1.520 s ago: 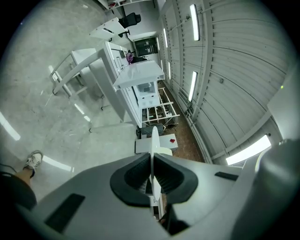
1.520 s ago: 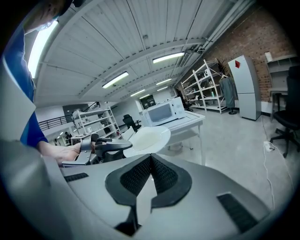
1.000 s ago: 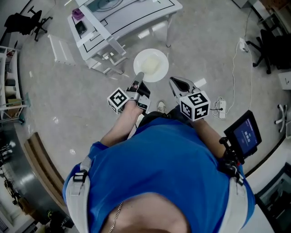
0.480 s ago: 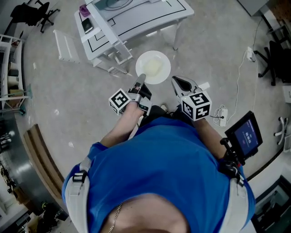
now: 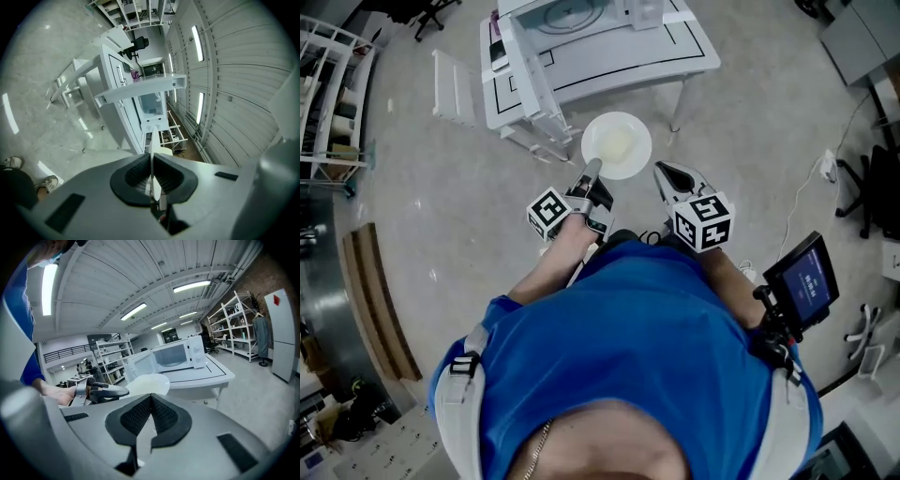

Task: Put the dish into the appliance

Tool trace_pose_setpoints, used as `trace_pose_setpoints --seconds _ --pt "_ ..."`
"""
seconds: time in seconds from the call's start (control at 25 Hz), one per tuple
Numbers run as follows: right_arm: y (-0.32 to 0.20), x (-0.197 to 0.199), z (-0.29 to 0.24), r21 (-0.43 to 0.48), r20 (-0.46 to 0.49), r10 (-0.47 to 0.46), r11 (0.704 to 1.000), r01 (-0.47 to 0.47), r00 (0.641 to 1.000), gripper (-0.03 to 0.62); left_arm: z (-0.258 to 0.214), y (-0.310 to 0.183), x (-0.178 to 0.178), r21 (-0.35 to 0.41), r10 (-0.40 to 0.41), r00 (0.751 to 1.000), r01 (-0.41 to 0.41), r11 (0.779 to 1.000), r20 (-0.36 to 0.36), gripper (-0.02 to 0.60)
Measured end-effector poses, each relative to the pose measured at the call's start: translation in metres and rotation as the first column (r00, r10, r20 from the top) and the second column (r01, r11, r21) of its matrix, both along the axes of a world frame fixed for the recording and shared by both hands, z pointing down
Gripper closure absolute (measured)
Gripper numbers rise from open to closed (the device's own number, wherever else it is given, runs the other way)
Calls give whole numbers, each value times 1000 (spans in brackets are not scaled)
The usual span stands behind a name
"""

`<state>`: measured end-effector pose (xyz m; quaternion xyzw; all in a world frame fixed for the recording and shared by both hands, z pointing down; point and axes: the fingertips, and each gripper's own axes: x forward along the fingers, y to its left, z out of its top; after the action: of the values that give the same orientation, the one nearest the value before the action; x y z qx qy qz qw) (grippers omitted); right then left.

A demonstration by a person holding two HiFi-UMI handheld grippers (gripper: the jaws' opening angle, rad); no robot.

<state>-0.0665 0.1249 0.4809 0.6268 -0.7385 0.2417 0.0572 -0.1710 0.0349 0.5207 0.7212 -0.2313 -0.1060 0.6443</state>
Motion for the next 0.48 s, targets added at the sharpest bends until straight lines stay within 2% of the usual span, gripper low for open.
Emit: trace_pose_setpoints --seconds 0.24,0.48 --pt "-22 59 -3 13 2 -88 996 88 996 594 -2 -11 54 0 -86 996 86 996 3 565" --pt "-25 109 3 14 15 -136 991 136 991 593 1 -11 98 -4 -150 989 150 989 8 565"
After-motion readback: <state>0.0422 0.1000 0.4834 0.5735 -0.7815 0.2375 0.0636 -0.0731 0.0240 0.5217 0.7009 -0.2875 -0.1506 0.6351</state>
